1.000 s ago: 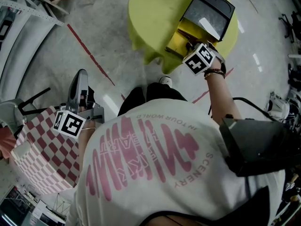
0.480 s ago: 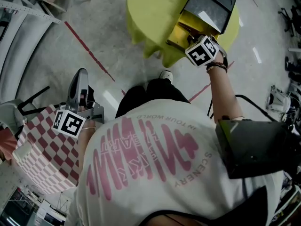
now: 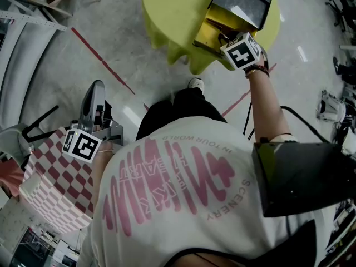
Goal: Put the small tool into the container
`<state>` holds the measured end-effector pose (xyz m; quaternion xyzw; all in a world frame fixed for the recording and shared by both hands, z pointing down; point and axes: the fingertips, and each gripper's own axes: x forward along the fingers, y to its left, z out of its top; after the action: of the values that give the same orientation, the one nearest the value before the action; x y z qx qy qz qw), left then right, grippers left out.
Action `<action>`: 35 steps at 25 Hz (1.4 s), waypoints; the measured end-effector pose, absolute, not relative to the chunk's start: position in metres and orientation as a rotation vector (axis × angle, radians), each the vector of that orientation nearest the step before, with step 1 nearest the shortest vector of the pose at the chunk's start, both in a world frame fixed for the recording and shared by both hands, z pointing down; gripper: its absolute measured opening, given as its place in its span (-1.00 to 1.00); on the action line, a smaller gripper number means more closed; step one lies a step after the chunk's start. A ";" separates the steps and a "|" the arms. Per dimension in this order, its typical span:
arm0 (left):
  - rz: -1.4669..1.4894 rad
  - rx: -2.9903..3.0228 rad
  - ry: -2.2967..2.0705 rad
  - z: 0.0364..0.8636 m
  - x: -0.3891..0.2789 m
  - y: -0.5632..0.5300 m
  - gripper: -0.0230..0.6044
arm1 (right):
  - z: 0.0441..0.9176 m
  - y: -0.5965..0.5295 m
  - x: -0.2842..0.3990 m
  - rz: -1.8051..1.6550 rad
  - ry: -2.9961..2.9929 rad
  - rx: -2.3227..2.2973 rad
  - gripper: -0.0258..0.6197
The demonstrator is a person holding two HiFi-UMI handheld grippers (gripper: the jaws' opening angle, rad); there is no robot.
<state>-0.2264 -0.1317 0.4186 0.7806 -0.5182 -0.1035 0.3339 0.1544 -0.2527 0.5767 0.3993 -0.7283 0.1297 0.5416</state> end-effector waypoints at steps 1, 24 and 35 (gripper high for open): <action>-0.267 2.041 -1.346 0.419 -0.224 -0.133 -0.90 | 0.576 -0.253 0.155 0.318 -1.738 0.955 -0.47; -0.249 2.077 -1.308 0.412 -0.208 -0.139 -0.90 | 0.570 -0.251 0.158 0.444 -1.829 1.041 -0.33; -0.277 2.114 -1.300 0.396 -0.205 -0.147 -0.90 | 0.552 -0.253 0.160 0.501 -1.876 1.093 -0.33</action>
<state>-0.2048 -0.1465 0.3959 0.8030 -0.4938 -0.1053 0.3165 0.1600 -0.2529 0.5519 0.4401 -0.7558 0.2018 0.4409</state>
